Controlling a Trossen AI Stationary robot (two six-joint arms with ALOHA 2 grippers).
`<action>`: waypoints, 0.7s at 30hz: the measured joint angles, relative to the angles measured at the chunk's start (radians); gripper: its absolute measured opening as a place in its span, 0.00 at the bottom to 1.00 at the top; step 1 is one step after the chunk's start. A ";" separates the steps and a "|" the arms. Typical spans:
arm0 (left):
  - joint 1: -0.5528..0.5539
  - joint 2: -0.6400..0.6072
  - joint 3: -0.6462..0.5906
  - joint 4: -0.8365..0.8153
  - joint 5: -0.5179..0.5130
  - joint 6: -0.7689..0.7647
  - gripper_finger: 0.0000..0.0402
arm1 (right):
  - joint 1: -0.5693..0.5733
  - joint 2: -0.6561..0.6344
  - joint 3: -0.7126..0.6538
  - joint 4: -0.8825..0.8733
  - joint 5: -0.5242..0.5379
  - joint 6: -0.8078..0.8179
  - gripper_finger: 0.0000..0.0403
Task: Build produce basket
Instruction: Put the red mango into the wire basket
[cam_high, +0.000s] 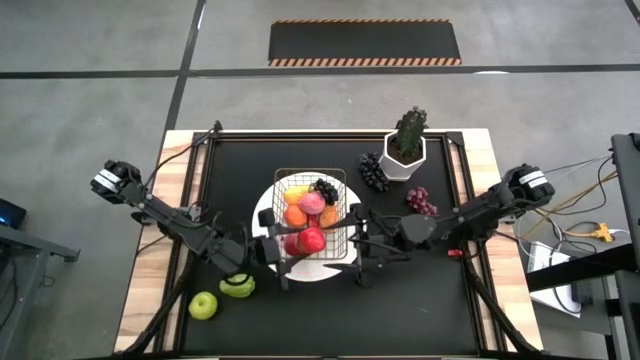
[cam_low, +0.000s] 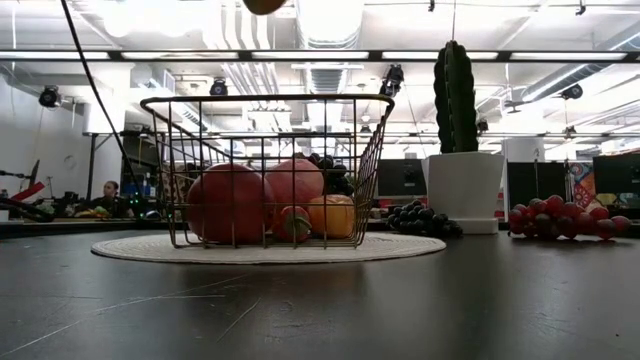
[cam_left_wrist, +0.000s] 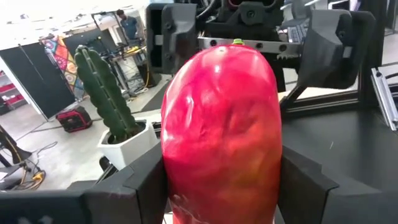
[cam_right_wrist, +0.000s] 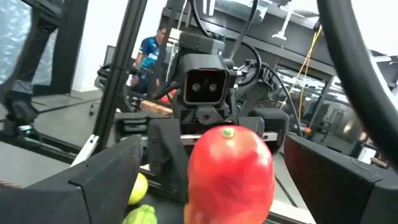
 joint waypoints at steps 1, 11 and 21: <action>0.000 0.000 0.000 0.000 0.000 0.000 0.53 | -0.008 0.009 0.011 -0.004 -0.008 0.000 0.92; 0.005 0.000 0.000 0.000 0.000 -0.002 0.53 | -0.066 0.065 0.064 -0.025 -0.037 0.030 0.87; 0.010 0.001 -0.002 -0.001 -0.001 0.012 0.60 | -0.073 0.076 0.096 -0.079 -0.063 0.054 0.49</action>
